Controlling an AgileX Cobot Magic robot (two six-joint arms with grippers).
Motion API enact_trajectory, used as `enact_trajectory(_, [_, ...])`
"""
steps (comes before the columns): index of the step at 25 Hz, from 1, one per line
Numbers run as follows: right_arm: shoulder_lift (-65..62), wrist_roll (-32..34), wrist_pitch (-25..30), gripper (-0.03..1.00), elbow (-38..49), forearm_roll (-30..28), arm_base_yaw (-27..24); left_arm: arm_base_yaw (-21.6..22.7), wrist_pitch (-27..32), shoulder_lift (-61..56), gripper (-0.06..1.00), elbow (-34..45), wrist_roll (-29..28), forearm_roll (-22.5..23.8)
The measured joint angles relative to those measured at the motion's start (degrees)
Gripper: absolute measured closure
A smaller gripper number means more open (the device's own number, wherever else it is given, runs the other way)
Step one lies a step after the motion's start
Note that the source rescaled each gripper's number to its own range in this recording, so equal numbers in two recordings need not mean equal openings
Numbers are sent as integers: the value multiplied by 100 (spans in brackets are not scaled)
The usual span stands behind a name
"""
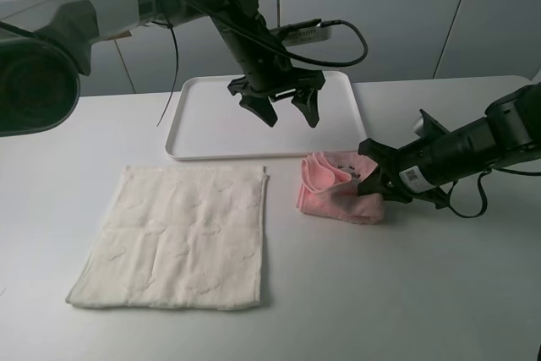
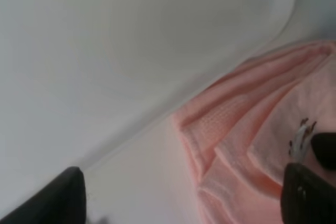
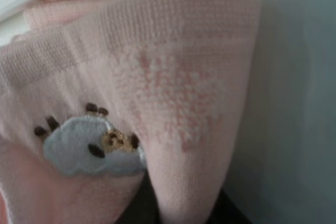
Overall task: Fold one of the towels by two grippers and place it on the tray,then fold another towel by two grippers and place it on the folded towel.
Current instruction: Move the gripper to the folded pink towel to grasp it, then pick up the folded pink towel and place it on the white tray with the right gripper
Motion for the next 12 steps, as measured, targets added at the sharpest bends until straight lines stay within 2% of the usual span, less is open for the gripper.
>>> enact_trajectory(3, [-117, 0, -88, 87, 0, -39, 12, 96, 0, -12, -2, 0, 140, -341])
enact_trajectory(5, [-284, 0, -158, 87, 0, -71, 12, 195, 0, -158, -2, 93, 365, -402])
enact_trajectory(9, [-730, -12, -72, 87, -35, -214, 12, 334, 10, -679, -2, 521, 1046, 61])
enact_trajectory(12, [-831, 77, 452, 87, -391, -481, 12, 511, 10, -1070, -2, 751, 1274, 34])
